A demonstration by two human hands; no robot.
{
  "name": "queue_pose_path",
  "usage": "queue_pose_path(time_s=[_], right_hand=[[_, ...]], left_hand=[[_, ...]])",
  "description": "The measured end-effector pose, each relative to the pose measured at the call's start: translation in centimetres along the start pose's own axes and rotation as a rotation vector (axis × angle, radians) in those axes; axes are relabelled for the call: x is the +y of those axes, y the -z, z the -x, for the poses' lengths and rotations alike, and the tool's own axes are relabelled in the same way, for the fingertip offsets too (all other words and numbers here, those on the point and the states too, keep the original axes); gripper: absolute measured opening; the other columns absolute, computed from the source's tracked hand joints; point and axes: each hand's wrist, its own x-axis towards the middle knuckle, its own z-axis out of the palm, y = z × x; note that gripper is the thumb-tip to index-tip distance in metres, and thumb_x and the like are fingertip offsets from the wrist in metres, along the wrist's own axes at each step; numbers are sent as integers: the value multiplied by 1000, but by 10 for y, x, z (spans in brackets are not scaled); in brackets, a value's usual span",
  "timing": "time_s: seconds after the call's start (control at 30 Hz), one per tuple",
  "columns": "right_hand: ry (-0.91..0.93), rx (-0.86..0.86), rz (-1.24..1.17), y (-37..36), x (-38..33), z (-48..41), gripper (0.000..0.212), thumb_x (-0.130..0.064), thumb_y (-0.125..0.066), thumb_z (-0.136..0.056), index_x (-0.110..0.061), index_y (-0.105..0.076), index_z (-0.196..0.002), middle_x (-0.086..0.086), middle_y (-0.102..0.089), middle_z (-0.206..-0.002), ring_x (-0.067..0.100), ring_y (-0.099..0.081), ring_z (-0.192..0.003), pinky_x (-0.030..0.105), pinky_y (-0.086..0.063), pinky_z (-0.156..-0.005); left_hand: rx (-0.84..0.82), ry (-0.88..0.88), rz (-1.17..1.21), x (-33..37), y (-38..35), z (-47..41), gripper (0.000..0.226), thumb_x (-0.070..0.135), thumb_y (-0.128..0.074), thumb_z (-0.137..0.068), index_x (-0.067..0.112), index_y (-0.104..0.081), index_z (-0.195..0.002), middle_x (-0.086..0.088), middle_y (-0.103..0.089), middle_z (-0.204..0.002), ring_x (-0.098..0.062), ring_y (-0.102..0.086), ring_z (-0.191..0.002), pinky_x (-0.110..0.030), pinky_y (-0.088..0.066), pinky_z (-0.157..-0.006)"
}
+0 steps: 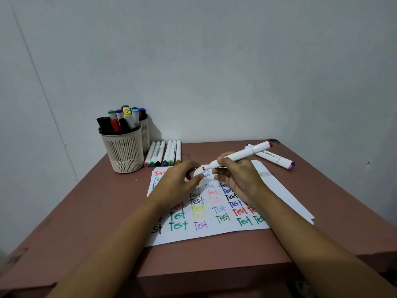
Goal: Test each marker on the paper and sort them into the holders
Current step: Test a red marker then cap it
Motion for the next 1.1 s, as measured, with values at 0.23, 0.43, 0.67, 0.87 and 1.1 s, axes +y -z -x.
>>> queue_pose_path(time_s=[0.23,0.43,0.67,0.87,1.1], right_hand=[[-32,-66,158,2,7,2,9,-11,-63,-89,-7,-62,-81,1,-47,-58,8,-44,-48,19,-35,-46],[-93,-59,107,5,10,3,13,-15,-64,-88,-6,-61,-80,1,-54,-58,9,-48,-49,19,-36,-46],[-122,-92,37,7,11,1,15,-12,-61,-90,-8,-60,-76,1,-56,-55,9,-51,-48,18,-40,-45],[-162,-112,12,5,11,-2,14,-13,-60,-90,-7,-59,-78,2,-57,-56,9,-53,-48,17,-41,-45],[-172,-144,44,5,9,-1,14,-14,-60,-91,-6,-58,-80,1,-57,-57,9,-53,-49,16,-41,-44]], left_hand=[[19,-179,-69,0,-2,3,22,18,-58,-91,8,-62,-111,11,-55,-77,0,-51,-68,-10,-39,-64],[80,-242,-130,4,-5,5,27,25,-54,-86,5,-66,-101,18,-44,-69,-2,-39,-59,-6,-34,-58],[101,-247,-140,4,-9,6,24,22,-54,-86,4,-66,-97,1,-60,-72,-3,-40,-62,-11,-28,-53],[128,-247,-133,4,-11,6,38,34,-43,-88,5,-66,-97,0,-62,-73,-4,-41,-62,-19,-31,-55],[121,-248,-114,3,-12,7,39,35,-44,-89,4,-65,-99,-3,-63,-76,-11,-49,-63,-19,-36,-56]])
